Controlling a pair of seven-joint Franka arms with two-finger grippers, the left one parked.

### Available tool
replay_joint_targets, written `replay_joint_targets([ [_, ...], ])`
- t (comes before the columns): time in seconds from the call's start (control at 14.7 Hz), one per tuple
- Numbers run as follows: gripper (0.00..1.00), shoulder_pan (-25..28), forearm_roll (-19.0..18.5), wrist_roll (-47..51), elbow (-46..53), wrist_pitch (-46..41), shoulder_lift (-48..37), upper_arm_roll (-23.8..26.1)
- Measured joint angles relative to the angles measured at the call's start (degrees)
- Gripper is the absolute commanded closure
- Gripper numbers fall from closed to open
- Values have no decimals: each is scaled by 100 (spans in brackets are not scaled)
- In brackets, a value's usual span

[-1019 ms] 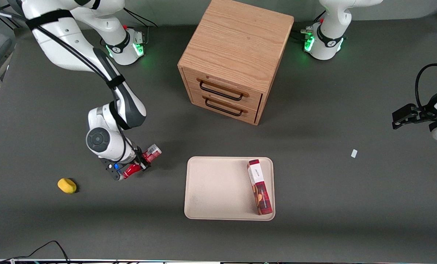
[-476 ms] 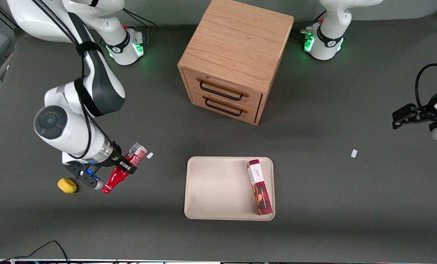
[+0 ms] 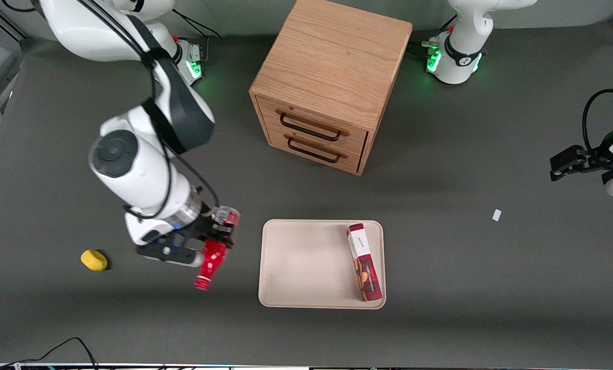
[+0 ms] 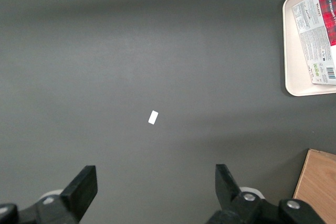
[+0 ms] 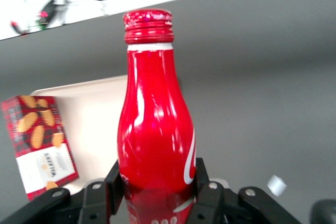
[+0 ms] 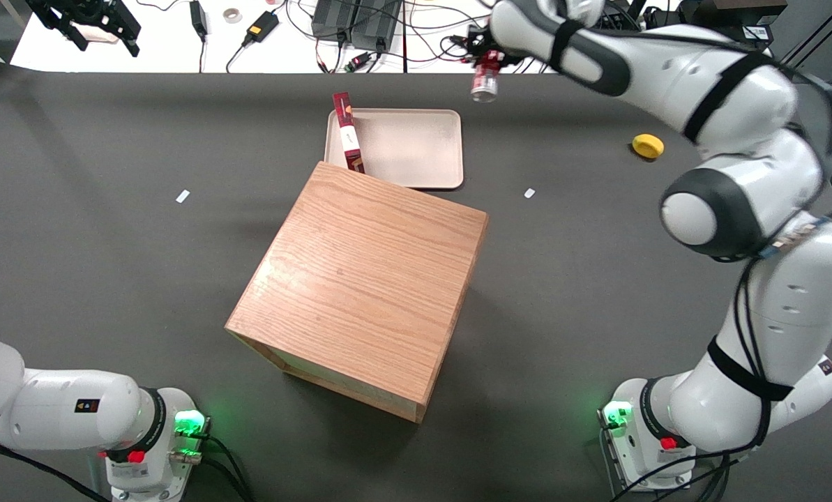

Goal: Place coke bottle on tray
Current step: 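Carry the bottle over the tray and lower it beside the snack box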

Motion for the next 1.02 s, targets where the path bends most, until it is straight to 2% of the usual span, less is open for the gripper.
replay_joint_targets([
  [0.14,99,90,0,-471,243,408,541,-2],
  [0.34,99,134,0,-771,377,561,1179,0],
  [0.41,97,178,14,-770,396,569,1340,2],
  [0.48,92,228,47,-738,421,577,1484,5],
  [0.75,86,331,198,-560,448,768,1934,10],
  [0.88,73,327,211,-542,451,909,2122,9],
  [0.95,57,327,216,-520,451,973,2191,9],
  [1.02,50,328,218,-479,453,1014,2243,10],
])
